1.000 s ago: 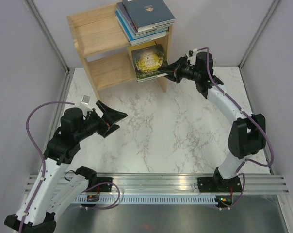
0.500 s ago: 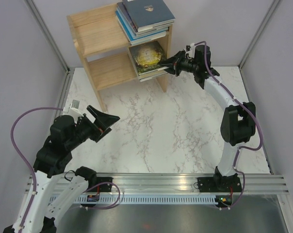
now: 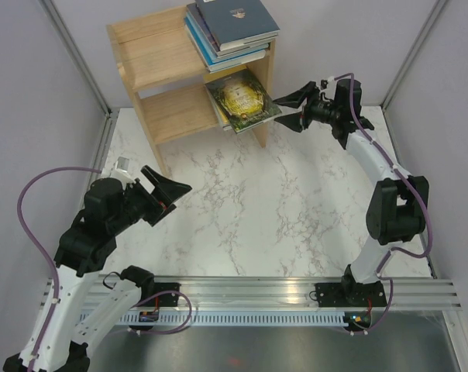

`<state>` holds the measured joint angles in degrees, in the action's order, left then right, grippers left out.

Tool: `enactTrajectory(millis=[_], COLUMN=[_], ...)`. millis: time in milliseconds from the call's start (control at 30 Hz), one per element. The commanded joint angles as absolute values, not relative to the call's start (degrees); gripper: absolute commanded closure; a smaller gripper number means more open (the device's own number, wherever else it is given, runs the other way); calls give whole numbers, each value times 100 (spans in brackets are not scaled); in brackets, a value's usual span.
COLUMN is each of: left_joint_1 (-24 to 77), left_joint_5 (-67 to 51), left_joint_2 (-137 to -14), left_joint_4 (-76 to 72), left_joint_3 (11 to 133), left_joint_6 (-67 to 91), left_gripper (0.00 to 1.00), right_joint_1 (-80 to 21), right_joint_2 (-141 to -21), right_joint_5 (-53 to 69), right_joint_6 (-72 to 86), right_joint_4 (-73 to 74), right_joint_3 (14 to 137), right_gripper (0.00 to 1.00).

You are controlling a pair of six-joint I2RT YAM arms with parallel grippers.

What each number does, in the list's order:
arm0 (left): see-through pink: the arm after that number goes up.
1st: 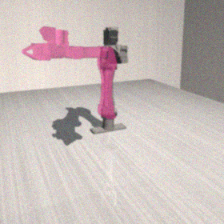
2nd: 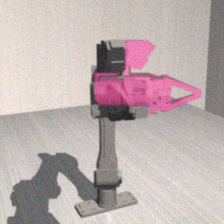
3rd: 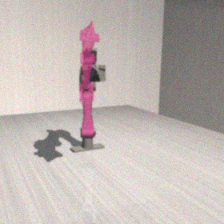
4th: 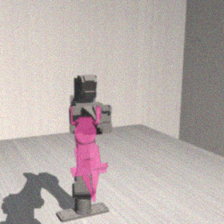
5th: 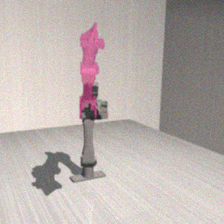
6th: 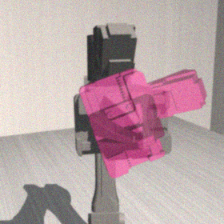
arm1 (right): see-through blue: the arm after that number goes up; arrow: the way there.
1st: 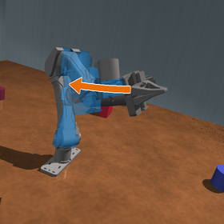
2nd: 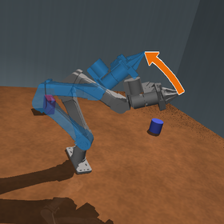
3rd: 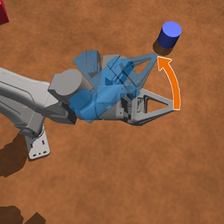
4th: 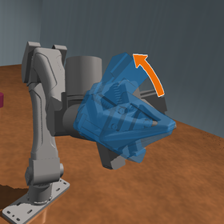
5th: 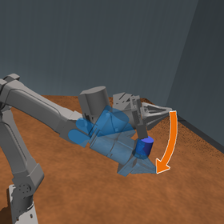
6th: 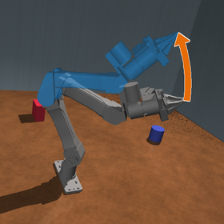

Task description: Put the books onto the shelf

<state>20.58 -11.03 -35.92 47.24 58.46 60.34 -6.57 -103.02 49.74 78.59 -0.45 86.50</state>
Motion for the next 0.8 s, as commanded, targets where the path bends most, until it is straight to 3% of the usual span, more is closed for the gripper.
enactTrajectory(millis=[0,233,333,367,433,467,567,767], left_joint_1=[2021,2030,2021,2030,2021,2021,2030,2030], left_joint_5=[-1090,-1204,-1230,-1230,-1222,-1222,-1204,-1143], left_joint_2=[-3752,-3867,-3832,-3815,-3788,-3753,-3674,-3533], left_joint_4=[4746,4746,4746,4746,4746,4746,4746,4755], left_joint_3=[6029,5986,5968,5959,5950,5950,5906,5845], left_joint_6=[5818,5827,5845,5845,5845,5853,5888,5924], left_gripper=[0,0,0,0,0,0,0,0], right_joint_1=[-703,-817,-905,-1010,-1116,-1238,-1441,-1626], right_joint_2=[-9739,-9431,-9448,-9448,-9509,-9536,-9650,-9756], right_joint_5=[5238,5221,5168,5142,5080,5063,5001,4957], right_joint_6=[7629,7541,7541,7541,7541,7567,7602,7603], right_joint_4=[149,158,167,167,167,167,158,167], right_joint_3=[8325,8095,8077,8086,8112,8138,8235,8394], right_gripper=[32,32,37,52,66,82,100,100])
